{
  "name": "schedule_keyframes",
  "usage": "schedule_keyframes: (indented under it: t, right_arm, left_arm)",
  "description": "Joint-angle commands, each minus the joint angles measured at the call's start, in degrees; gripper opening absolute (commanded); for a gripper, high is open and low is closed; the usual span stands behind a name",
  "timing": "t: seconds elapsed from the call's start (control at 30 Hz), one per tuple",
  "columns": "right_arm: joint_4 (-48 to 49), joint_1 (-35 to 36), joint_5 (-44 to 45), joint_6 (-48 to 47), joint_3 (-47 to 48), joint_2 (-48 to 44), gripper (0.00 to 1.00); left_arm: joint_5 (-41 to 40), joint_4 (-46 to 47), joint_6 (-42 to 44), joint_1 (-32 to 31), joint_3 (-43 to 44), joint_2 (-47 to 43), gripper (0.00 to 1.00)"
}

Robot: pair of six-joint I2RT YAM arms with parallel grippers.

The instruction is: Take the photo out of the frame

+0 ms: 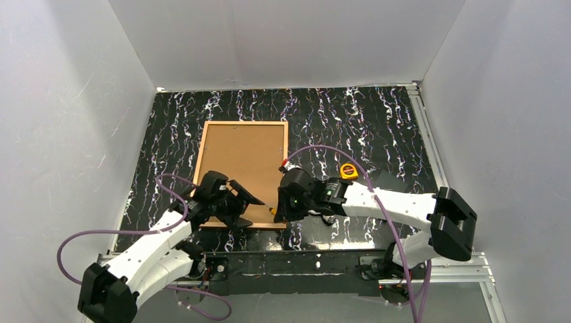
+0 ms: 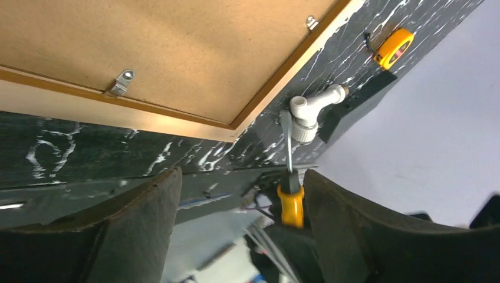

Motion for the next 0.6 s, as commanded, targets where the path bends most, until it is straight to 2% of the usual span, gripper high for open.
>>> schedule_keyframes:
  t: [0.0,0.07,0.27,0.4,0.57]
  right_arm:
    - [-8.65,1.95,13.23,4.63,2.00,0.79,0.01]
    - [-8.89,1.98,15.72,4.45,2.24,1.08,0.01]
    - [-9.90,1.74,19.58,2.78,5.12,4.80,0.01]
    - [-9.08,1.38,18.82,2.96,6.36,7.74,0.01]
    - [-13.32,1.31,21.29,4.66,9.18,10.13,0.01]
  left_arm:
    - [-6.90,-18.77,18.05,0.48,5.29,-2.24,0.76]
    - [-7.86,-19.61,21.78,0.66,5.37,-2.31,0.72]
    - [-9.90,-19.22,29.40,0.83,3.68,-2.03,0.47]
    - [-10.57,-18.49,35.29,1.07,4.12,1.40,0.22]
    - [-10.47,-16.17,36.91,1.37,3.20,4.71,0.02]
